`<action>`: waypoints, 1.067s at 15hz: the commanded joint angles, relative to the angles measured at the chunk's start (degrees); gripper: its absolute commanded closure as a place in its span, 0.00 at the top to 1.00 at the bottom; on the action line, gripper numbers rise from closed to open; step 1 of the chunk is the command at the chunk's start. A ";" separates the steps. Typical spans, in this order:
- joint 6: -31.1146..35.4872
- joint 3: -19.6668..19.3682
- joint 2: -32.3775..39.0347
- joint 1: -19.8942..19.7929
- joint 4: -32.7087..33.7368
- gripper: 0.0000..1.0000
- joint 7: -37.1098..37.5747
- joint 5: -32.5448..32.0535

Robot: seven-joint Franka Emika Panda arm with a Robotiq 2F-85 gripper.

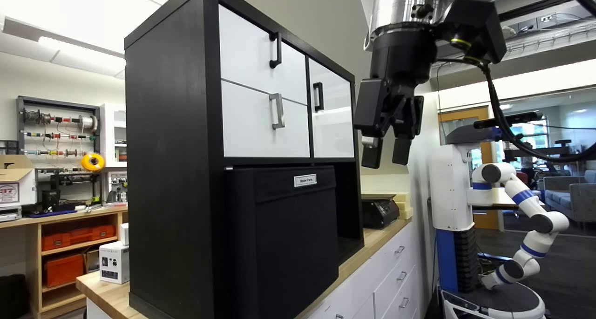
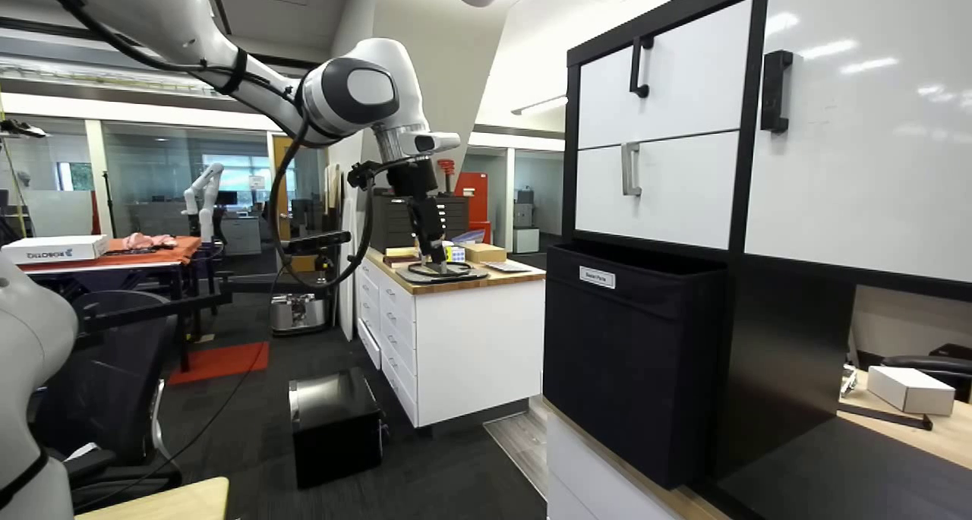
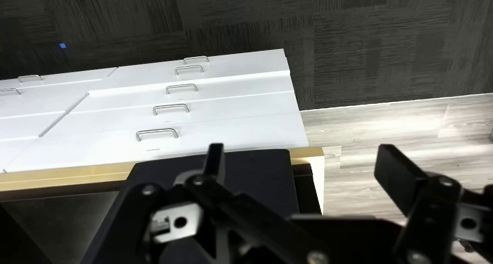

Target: Open the bottom white drawer on the left

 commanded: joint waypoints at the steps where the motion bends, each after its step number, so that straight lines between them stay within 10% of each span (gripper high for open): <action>1: 0.69 -1.89 0.63 1.24 0.41 1.00 0.52 -0.74; 16: 11.35 -10.43 8.20 -1.38 8.75 1.00 -5.88 -5.06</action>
